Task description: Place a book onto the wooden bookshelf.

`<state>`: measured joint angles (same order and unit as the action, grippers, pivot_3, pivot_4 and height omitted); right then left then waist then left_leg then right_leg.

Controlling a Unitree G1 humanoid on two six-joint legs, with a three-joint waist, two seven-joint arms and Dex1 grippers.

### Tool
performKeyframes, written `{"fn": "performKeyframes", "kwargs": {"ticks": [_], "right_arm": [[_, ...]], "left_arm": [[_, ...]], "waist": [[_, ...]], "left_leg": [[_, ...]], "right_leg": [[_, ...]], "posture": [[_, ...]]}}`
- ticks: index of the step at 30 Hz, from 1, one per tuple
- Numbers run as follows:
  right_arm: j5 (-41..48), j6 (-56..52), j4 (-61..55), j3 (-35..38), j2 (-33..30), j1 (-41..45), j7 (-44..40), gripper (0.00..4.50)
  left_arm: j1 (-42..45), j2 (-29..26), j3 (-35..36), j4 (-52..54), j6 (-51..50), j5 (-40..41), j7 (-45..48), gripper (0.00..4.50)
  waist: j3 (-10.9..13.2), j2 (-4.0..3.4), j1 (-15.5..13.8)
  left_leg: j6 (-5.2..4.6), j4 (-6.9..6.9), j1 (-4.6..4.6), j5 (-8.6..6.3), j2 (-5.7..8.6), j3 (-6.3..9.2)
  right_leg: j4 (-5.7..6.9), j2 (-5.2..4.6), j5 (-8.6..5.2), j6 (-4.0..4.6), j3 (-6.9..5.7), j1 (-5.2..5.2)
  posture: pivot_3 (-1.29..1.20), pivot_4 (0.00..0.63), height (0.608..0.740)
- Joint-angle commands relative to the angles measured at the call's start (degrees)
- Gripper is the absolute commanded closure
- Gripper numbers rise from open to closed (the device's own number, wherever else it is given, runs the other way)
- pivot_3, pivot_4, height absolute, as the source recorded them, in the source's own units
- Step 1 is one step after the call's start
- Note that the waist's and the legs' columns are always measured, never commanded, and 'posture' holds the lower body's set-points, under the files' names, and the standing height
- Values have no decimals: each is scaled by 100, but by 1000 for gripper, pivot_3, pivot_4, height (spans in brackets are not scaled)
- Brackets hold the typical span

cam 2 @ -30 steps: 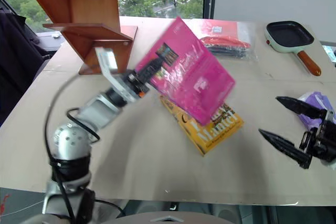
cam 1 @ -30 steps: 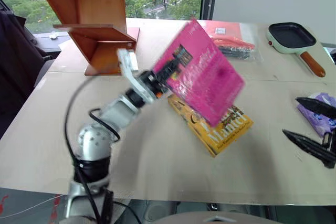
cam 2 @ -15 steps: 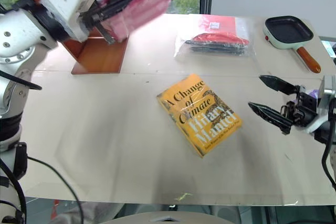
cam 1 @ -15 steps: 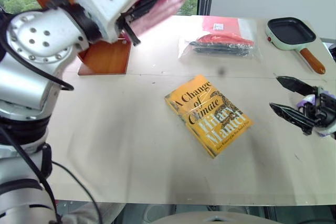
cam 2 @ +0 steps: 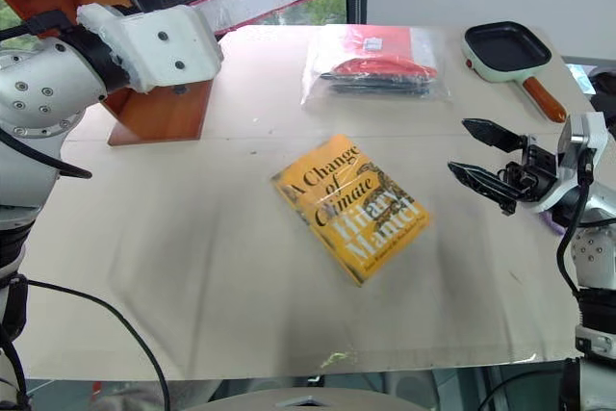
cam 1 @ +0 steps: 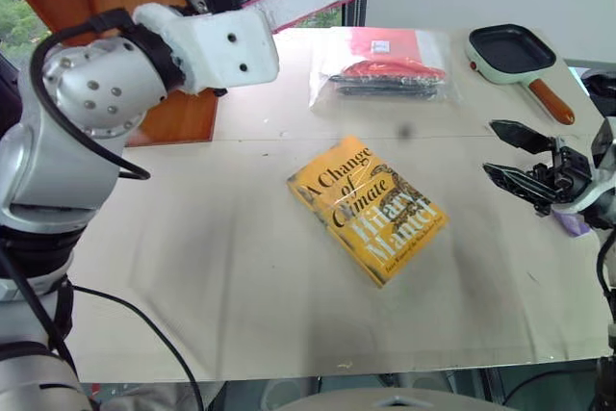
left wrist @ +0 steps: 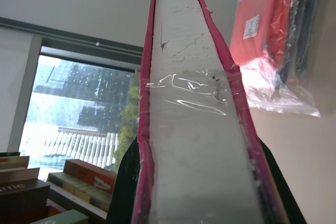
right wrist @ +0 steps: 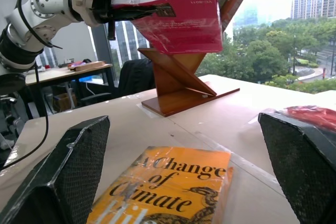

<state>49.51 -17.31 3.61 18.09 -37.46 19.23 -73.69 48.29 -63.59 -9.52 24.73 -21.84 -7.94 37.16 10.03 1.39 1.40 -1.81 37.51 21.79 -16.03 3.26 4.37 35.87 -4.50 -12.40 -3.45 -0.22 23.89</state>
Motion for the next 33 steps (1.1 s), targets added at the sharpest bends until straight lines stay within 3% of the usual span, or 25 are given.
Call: {"fn": "performKeyframes", "kwargs": {"ticks": [1, 10, 17, 33], "right_arm": [[-143, 211, 283, -77, 134, 331, -289, 0], [-267, 270, 289, -6, 232, 310, -392, 0], [-281, 311, 223, 74, 224, 233, -360, 0], [-129, 67, 809, -76, 634, 1296, -385, 0]], "left_arm": [[420, -88, 256, 189, -204, -579, 57, 4014], [586, 797, 186, 80, -236, -607, 181, 4014], [701, 277, 255, -76, 48, -1249, 490, 4014], [52, -199, 135, 487, -1864, -2378, 1466, 4014]], "waist": [[1, 0, 44], [0, -1, -86], [0, -2, -72], [1, -2, -76]], "left_leg": [[0, 0, 0, 0, 0, 0], [0, 32, 12, 0, 7, 5], [-1, 61, 19, -1, 13, 8], [-4, 81, 17, -3, 17, 6]], "right_leg": [[2, 1, 0, 0, 1, 0], [6, -4, 3, -3, -1, 0], [14, -6, 12, -15, 2, -1], [47, -4, 11, -15, 6, -1]], "posture": [[0, 150, 740], [0, 150, 740], [0, 150, 740], [0, 150, 740]]}}
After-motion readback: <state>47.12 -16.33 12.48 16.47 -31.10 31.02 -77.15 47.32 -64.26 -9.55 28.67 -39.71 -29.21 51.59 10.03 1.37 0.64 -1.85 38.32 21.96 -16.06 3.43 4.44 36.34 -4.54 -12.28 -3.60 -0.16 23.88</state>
